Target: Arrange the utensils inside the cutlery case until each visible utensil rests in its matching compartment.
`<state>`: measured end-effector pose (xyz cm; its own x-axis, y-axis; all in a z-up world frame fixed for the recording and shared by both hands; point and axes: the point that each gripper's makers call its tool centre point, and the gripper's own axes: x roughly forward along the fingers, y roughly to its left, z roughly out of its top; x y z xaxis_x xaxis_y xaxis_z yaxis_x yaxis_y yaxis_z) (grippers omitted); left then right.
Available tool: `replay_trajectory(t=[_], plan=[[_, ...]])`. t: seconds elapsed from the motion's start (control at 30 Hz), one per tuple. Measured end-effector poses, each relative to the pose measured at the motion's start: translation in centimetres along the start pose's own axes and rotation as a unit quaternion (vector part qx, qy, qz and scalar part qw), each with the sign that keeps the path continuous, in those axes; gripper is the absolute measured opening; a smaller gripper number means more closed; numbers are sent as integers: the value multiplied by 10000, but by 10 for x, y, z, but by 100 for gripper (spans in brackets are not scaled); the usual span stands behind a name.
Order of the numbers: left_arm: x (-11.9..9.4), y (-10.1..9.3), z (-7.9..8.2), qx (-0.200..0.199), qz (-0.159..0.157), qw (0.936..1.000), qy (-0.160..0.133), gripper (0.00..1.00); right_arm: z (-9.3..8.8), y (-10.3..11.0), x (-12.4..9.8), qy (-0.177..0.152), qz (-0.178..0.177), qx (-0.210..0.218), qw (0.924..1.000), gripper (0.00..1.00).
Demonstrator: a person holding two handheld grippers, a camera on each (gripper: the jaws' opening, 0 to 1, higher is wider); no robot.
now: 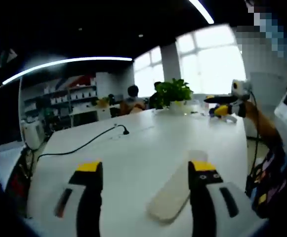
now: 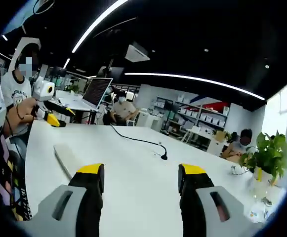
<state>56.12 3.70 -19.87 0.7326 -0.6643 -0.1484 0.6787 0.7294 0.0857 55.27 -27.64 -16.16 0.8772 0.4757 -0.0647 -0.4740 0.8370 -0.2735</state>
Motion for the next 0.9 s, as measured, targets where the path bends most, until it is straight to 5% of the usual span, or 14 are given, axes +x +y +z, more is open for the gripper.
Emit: replay_trajectory(t=[0.17, 0.3, 0.57, 0.73, 0.9], plan=[[-10, 0, 11, -39, 242, 9992, -310, 83, 2, -5, -18, -330, -364, 505, 9975, 71], [-15, 5, 17, -18, 487, 9978, -449, 99, 1, -5, -31, -393, -552, 626, 9957, 79], [-27, 17, 12, -148, 887, 9948, -480, 100, 5, -6, -47, -551, -827, 631, 9931, 86], [-34, 21, 10, -200, 1097, 9927, -453, 100, 3, -7, -51, -357, -982, 600, 9927, 89], [-43, 27, 18, -176, 1430, 9868, -743, 100, 1, -7, -55, -310, -1057, 639, 9919, 92]])
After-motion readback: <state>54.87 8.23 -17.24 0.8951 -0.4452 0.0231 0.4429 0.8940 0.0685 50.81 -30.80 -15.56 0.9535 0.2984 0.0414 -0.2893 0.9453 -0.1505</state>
